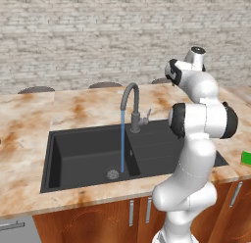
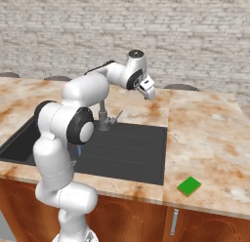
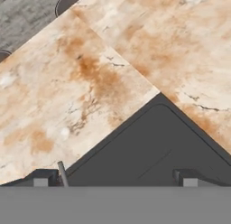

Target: Soak the sponge with water for a few seconds and then drop it inside the sink.

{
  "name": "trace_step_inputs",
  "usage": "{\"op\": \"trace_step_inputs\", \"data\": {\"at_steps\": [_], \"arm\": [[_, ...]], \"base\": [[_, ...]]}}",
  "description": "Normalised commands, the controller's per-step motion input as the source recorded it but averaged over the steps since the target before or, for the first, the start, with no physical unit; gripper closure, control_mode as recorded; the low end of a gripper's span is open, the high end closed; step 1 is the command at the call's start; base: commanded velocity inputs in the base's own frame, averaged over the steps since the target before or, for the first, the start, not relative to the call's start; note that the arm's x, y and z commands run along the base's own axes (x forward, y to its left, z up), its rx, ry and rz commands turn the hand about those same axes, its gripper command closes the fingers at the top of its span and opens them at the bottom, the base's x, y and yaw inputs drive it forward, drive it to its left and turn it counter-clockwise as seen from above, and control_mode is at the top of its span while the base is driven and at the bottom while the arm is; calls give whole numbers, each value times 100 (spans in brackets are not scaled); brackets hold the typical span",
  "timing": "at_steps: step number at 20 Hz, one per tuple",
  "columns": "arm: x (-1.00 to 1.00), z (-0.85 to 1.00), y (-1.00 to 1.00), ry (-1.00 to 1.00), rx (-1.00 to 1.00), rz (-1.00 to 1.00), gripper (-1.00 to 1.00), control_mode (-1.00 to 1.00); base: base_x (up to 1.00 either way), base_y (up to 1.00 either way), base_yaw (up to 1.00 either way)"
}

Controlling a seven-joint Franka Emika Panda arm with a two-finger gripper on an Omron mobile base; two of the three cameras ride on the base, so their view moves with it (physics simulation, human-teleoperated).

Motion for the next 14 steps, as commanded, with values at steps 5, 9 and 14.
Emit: {"op": "trace_step_inputs", "data": {"at_steps": [5, 9, 14], "arm": [[-65, 0, 0, 7, 7, 0, -100, -100], [-37, -2, 0, 0, 0, 0, -100, -100], [-24, -9, 0, 0, 0, 4, -100, -100]], "base": [[0, 0, 0], [0, 0, 0], [0, 0, 0]]}}
